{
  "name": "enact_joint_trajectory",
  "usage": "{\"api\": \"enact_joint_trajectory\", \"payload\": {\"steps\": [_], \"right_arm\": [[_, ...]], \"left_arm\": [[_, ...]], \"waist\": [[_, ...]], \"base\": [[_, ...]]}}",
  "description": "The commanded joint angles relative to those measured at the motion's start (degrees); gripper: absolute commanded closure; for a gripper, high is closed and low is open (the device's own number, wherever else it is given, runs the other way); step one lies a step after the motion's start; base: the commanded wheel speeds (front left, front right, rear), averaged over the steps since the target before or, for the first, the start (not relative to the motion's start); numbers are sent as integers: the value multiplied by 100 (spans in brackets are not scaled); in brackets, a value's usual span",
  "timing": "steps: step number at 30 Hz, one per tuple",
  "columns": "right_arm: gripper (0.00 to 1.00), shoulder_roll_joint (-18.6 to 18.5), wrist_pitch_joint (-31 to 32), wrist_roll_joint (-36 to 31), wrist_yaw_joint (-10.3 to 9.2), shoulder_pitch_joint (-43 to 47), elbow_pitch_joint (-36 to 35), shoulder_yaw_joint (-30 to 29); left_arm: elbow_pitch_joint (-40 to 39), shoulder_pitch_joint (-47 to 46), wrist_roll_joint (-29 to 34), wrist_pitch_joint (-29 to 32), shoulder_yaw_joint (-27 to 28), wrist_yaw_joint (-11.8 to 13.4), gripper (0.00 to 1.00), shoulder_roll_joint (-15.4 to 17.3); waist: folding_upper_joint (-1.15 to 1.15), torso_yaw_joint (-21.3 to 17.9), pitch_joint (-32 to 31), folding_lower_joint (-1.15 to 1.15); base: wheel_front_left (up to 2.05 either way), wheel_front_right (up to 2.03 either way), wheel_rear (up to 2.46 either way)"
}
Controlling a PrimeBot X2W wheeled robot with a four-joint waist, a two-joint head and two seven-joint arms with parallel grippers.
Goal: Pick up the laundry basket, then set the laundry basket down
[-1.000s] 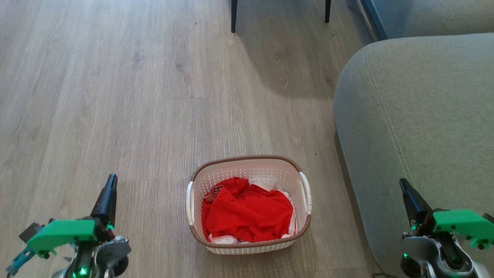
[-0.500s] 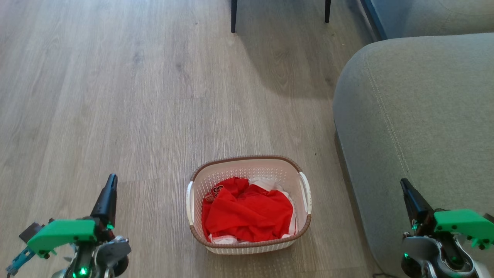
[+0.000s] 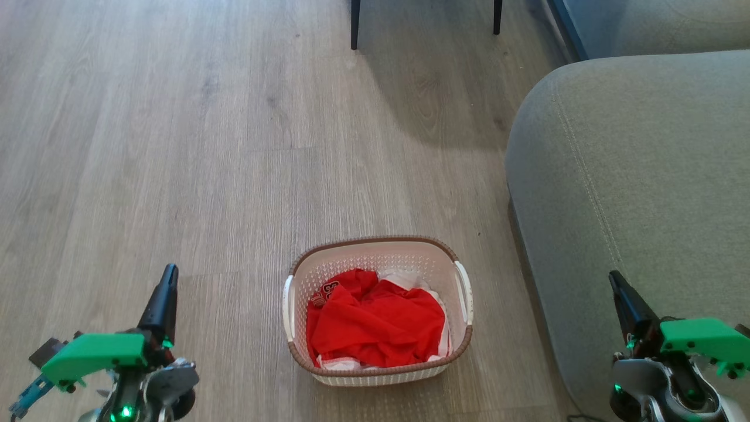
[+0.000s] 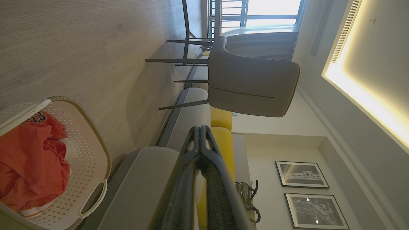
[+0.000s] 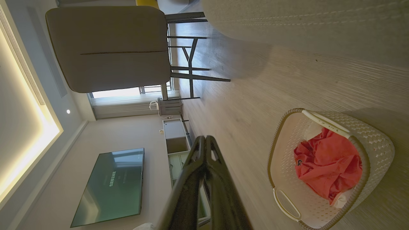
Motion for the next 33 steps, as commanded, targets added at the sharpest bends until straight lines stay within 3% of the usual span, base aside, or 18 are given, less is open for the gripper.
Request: {"api": "enact_joint_trajectory", "payload": {"steps": [1,33], "right_arm": [[100,-66,38,-27,8,-275,-206,88],[100,-40,68,-58,8,-279,-204,51]], "left_arm": [[-190,-341,-23,44,211,-38,100,27],[-191,-341,-24,43,210,-38,100,27]], "waist": [[0,0,0,0],[0,0,0,0]], "base": [[0,0,0],[0,0,0]]}}
